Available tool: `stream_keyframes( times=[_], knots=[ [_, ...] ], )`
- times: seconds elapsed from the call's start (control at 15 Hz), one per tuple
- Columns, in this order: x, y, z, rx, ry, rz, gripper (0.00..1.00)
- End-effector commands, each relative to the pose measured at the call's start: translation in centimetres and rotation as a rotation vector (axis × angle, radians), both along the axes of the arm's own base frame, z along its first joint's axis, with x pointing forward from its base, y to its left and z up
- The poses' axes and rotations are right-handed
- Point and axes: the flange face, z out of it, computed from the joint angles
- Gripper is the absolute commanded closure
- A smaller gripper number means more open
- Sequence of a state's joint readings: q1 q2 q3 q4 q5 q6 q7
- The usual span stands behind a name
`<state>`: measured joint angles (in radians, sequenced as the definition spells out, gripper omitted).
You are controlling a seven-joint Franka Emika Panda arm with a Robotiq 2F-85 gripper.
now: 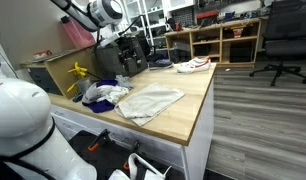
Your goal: Fold the towel from left to right then move it to the left.
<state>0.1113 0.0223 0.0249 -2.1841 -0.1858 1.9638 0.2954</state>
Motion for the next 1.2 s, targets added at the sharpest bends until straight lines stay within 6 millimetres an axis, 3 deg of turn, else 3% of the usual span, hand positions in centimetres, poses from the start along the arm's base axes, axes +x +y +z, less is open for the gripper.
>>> stream_keyframes(
  times=[0.0, 0.33, 0.87, 0.93, 1.13],
  knots=[
    [-1.3, 0.6, 2.3, 0.010, 0.007, 0.043, 0.00],
    [-2.0, 0.9, 4.1, 0.013, 0.007, 0.063, 0.00],
    [-2.8, -0.4, 8.0, 0.166, -0.019, 0.087, 0.00],
    [-1.9, 0.3, 6.6, 0.125, -0.027, 0.098, 0.00],
    [-2.3, -0.2, 7.6, 0.142, -0.033, 0.077, 0.00]
  ],
)
